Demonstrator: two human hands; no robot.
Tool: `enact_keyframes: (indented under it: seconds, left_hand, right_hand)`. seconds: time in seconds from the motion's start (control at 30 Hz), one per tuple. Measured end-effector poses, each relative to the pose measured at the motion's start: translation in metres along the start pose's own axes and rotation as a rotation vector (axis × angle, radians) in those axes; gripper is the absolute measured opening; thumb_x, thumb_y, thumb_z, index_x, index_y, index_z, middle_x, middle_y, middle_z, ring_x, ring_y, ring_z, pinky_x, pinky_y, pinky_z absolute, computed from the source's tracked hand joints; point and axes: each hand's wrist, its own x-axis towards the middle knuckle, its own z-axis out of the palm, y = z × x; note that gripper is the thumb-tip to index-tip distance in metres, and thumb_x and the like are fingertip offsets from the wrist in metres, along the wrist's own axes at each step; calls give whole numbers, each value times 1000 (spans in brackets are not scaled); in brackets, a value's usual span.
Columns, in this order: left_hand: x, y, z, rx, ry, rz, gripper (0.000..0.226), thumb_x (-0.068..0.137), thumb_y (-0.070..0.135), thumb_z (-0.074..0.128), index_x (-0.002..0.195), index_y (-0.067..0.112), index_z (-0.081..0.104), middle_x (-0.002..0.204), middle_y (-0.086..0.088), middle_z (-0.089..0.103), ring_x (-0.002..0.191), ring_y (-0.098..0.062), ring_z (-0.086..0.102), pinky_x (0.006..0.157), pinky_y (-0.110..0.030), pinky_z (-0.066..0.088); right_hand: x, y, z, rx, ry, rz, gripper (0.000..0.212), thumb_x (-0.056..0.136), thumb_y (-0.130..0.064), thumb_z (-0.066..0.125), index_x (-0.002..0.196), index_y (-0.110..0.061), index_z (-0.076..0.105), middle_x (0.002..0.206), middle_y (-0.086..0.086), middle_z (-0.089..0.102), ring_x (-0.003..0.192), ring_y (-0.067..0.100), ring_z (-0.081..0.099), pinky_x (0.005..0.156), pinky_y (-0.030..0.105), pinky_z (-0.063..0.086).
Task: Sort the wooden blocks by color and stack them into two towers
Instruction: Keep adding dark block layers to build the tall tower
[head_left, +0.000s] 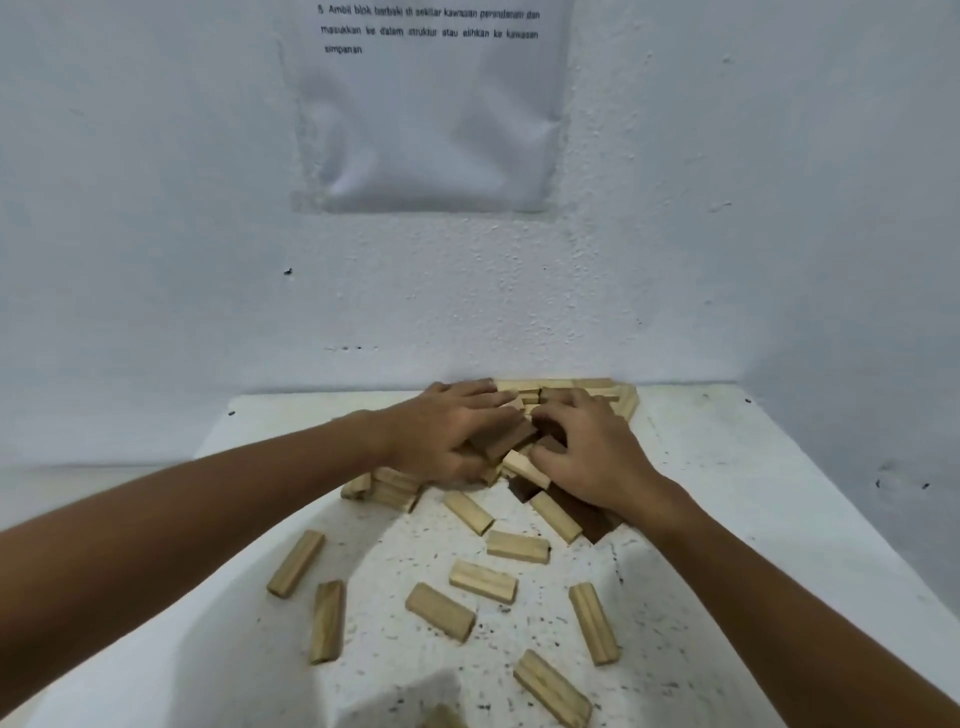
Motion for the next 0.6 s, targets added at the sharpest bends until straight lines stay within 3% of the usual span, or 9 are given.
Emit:
enact_keyframes:
  seconds: [0.13,0.27,0.37,0.47,0.53,0.6]
  left_hand:
    - [12,-1,2,-61,14,45,79,80,50,46,151,21,29,156,0,30,142,-16,21,110,-44,19]
    - [16,-3,3,-68,74,84,71,77,51,57,140,19,49,127,-6,45,118,-19,39,101,-40,32]
    - [16,-3,-1,-114,40,74,76,75,52,64,142,21,47,118,-2,40,103,-11,37,97,-33,36]
    - [18,-4,-6,-160,-9,78,85,76,44,74,148,23,35,135,0,39,122,-14,39,104,-33,37]
    - [20,-3,-12,-147,-78,66,92,74,38,79,150,24,30,136,0,38,125,-14,36,103,-30,37]
    - [25,-2,-19,-117,-146,45,99,71,34,83,151,25,26,131,0,37,122,-14,36,98,-28,39]
  right_hand:
    - [4,7,2,74,72,75,43,88,-29,60,130,-22,59,128,3,60,119,23,52,96,42,47]
    - [4,10,3,153,77,92,31,88,-22,60,118,-19,67,124,-4,66,112,19,61,90,41,52]
    - [4,13,3,186,100,120,33,91,-16,55,122,-20,67,118,-3,69,102,17,64,85,33,52]
    - [2,13,1,275,158,121,35,94,-8,48,125,-16,62,103,3,69,85,13,56,71,24,41]
    - [1,14,-1,356,174,124,38,95,-4,44,130,-13,56,101,4,62,88,13,54,73,20,36]
    - [0,15,-3,417,171,128,43,96,-2,40,136,-14,52,112,4,58,96,13,54,78,17,36]
